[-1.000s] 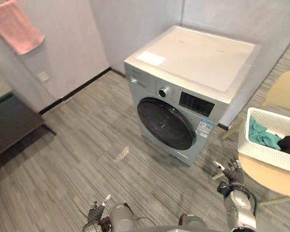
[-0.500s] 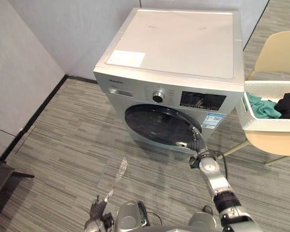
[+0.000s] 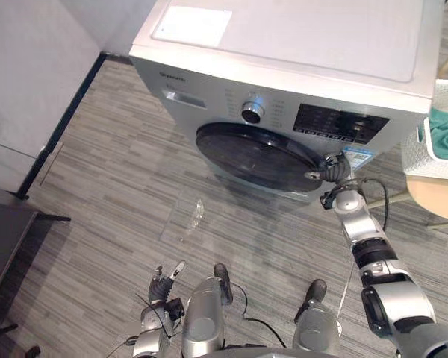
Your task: Pick up the laundry basket with both hands and put the clothes into the washing machine.
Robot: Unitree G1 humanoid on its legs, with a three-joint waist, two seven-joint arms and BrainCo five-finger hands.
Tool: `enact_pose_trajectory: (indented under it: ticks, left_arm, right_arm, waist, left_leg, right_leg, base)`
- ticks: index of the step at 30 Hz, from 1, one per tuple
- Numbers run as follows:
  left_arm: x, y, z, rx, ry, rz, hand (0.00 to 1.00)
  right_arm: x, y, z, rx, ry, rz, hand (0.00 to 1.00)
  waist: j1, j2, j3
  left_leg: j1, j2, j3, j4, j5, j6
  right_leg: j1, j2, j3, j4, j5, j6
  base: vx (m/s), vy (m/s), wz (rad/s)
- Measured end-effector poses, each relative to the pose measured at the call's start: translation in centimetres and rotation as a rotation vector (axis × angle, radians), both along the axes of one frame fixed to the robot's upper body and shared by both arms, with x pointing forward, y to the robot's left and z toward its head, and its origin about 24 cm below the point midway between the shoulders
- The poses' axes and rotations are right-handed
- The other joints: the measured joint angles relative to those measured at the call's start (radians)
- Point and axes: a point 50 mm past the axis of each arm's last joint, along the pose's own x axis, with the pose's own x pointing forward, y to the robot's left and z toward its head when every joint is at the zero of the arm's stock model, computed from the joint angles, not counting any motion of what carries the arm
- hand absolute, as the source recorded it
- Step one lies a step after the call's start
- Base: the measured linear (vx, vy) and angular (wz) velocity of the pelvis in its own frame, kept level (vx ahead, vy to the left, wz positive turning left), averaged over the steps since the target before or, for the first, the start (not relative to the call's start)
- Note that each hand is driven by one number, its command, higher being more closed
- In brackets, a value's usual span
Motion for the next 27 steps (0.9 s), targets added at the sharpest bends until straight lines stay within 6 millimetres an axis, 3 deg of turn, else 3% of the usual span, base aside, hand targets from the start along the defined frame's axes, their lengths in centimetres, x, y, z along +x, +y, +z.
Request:
enact_pose_trajectory:
  ticks: [4, 7, 11, 17, 20, 22, 23, 24, 25, 27]
  left_arm:
    - [-0.2, 0.6, 0.0, 0.004, -0.002, 0.038, 0.00]
    - [0.2, 0.6, 0.2, -0.008, -0.019, 0.049, 0.00]
    - [1.0, 0.6, 0.6, -0.024, -0.048, 0.046, 0.00]
    - [2.1, -0.3, 1.1, -0.080, -0.105, -0.085, 0.00]
    - [2.5, -0.7, 1.3, -0.089, -0.115, -0.144, 0.00]
    - [2.9, -1.2, 1.4, -0.092, -0.123, -0.180, 0.00]
    - [3.2, -1.4, 1.6, -0.094, -0.132, -0.191, 0.00]
    - [3.7, -1.5, 1.9, -0.097, -0.147, -0.204, 0.00]
    - [3.8, -1.5, 2.0, -0.097, -0.152, -0.206, 0.00]
    - [4.2, -1.6, 2.2, -0.094, -0.162, -0.210, 0.00]
  right_arm:
    - [1.4, 0.1, 2.0, -0.010, -0.021, -0.012, 0.00]
    - [2.1, -0.5, 3.0, -0.024, -0.022, -0.023, 0.00]
    - [2.7, -1.6, 3.7, 0.181, 0.020, 0.020, 0.00]
    - [2.2, -3.0, 3.7, 0.320, 0.219, 0.297, 0.00]
    - [1.3, -1.2, 2.1, 0.262, 0.384, 0.475, 0.00]
    - [-0.4, 1.6, -0.6, 0.272, 0.536, 0.650, 0.00]
    - [-1.3, 3.0, -1.8, 0.315, 0.595, 0.731, 0.00]
    - [-2.9, 5.7, -4.0, 0.431, 0.676, 0.856, 0.00]
    - [-3.7, 6.8, -5.0, 0.478, 0.709, 0.902, 0.00]
    - [-6.9, 10.3, -8.9, 0.650, 0.845, 0.996, 0.00]
  waist:
    - [0.011, 0.000, 0.021]
    - [0.035, -0.001, 0.046]
    - [0.055, -0.005, 0.057]
    - [0.053, -0.011, 0.061]
    - [0.055, -0.011, 0.061]
    - [0.055, -0.011, 0.061]
    - [0.054, -0.011, 0.061]
    - [0.056, -0.011, 0.061]
    - [0.057, -0.011, 0.061]
    - [0.065, -0.010, 0.062]
  left_leg:
    - [-0.033, -0.005, -0.003, -0.025, 0.029, 0.001]
    - [-0.033, -0.014, -0.010, -0.066, 0.058, -0.001]
    - [-0.061, -0.019, -0.042, -0.104, 0.104, 0.001]
    - [-0.067, -0.018, -0.076, -0.130, 0.134, -0.004]
    - [-0.067, -0.011, -0.087, -0.153, 0.151, -0.013]
    - [-0.064, -0.010, -0.089, -0.170, 0.163, -0.016]
    - [-0.064, -0.010, -0.089, -0.173, 0.164, -0.017]
    - [-0.064, -0.010, -0.091, -0.173, 0.166, -0.017]
    - [-0.064, -0.011, -0.092, -0.173, 0.166, -0.017]
    - [-0.060, -0.014, -0.094, -0.172, 0.166, -0.017]
  right_leg:
    - [-0.043, 0.002, -0.011, 0.000, 0.009, -0.015]
    - [-0.059, 0.006, -0.016, 0.000, 0.019, -0.029]
    - [-0.073, 0.011, -0.051, -0.007, 0.038, -0.045]
    - [-0.059, 0.025, -0.084, -0.022, 0.048, -0.049]
    - [-0.057, 0.039, -0.098, -0.035, 0.048, -0.051]
    - [-0.058, 0.042, -0.103, -0.036, 0.046, -0.054]
    - [-0.058, 0.043, -0.105, -0.035, 0.045, -0.055]
    - [-0.057, 0.041, -0.110, -0.031, 0.040, -0.057]
    - [-0.057, 0.040, -0.114, -0.027, 0.038, -0.056]
    - [-0.056, 0.030, -0.124, -0.007, 0.027, -0.058]
  base:
    - [-0.18, -0.033, 0.01]
    - [-0.16, -0.035, 0.05]
    - [-0.12, -0.040, 0.18]
    - [-0.04, -0.013, 0.12]
    - [0.00, -0.033, 0.06]
    - [0.04, -0.025, 0.04]
    - [0.06, -0.013, 0.07]
    - [0.06, -0.006, 0.06]
    - [0.06, 0.001, 0.11]
    - [0.05, 0.012, 0.09]
